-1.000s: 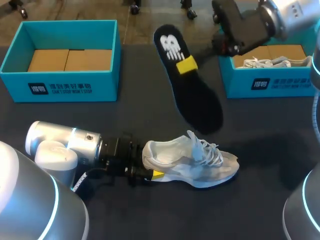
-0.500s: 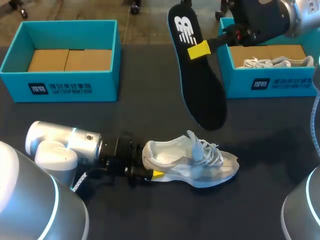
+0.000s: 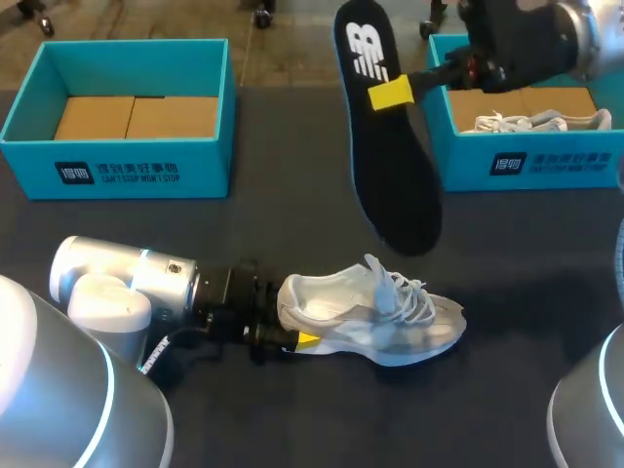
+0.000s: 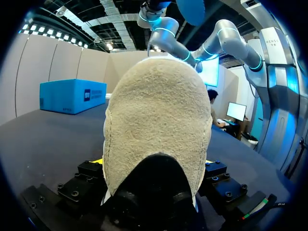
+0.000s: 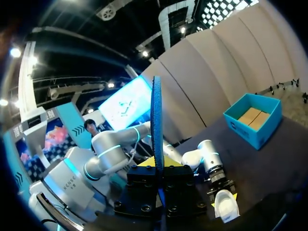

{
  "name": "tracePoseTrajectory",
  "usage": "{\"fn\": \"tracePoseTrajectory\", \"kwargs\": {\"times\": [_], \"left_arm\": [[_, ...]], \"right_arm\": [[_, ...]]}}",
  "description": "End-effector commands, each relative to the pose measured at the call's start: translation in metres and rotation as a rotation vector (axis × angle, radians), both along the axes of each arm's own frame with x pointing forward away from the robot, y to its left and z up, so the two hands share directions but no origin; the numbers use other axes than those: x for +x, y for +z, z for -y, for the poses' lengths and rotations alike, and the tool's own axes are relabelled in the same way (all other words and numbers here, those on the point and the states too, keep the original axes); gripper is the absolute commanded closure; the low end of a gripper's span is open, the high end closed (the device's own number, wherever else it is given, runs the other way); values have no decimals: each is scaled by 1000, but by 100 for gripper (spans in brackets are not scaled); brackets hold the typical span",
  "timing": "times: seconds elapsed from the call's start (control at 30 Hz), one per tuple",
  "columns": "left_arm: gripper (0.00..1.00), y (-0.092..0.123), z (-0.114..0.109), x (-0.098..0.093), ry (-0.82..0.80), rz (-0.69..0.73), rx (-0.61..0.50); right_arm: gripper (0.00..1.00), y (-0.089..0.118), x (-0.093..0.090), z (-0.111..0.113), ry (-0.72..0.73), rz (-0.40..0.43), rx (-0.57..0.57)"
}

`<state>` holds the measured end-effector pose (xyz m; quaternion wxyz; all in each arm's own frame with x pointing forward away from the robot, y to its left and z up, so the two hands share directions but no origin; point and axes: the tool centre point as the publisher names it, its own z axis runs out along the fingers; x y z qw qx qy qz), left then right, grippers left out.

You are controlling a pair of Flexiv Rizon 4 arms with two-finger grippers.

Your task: Take the shoe out of the shoebox, open the shoe tongue, remove and reinsert the insole, then place the shoe into the shoebox

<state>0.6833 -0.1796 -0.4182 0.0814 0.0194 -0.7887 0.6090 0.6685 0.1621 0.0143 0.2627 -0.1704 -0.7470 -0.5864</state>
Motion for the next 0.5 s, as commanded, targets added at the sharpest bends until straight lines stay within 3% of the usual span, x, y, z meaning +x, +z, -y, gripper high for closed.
{"fn": "tracePoseTrajectory", "kwargs": {"times": [0.03,0.07,0.5], "left_arm": [[100,0,1,0,1,0,2],[100,0,1,0,1,0,2],[100,0,1,0,1,0,2]], "right_arm": [[100,-2,-23,21,-16,38,72],[100,-2,-24,23,-19,12,82],[100,-2,-29,28,-24,24,111]]}}
